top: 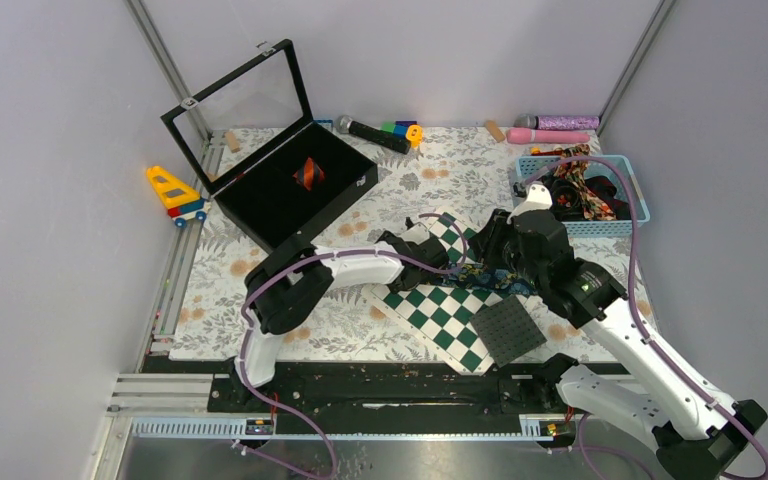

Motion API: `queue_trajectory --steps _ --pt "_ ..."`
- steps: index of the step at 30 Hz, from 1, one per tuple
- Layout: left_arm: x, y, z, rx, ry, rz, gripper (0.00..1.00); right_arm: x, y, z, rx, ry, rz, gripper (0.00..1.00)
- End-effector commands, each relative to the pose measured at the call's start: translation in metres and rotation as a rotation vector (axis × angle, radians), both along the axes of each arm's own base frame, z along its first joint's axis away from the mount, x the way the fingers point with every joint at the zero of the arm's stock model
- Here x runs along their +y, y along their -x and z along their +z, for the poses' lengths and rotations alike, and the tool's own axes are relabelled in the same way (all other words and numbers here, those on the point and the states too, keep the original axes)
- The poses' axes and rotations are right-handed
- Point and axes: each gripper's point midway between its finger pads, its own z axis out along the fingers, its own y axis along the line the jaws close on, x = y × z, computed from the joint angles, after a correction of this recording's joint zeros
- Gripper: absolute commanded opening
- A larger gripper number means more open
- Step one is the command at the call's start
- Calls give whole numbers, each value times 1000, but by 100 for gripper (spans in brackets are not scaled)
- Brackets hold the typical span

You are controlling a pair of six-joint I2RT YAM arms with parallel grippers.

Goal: Roll the ties
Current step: Roll the tie at the center of the board.

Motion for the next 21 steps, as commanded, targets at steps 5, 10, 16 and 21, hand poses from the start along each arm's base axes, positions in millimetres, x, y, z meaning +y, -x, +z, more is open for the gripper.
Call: queue_trajectory --steps 5,10,16,21 --pt "-18 1 3 5 21 -22 45 -4 -4 14 -31 -3 -22 34" --pt "-24 0 3 14 38 -32 50 -3 -5 13 -25 -2 -19 34" --pt "-32 0 6 28 68 -44 52 -2 -5 14 -24 -7 -17 34" --pt "-40 2 7 51 112 -50 52 -2 -5 16 -28 -7 -18 35"
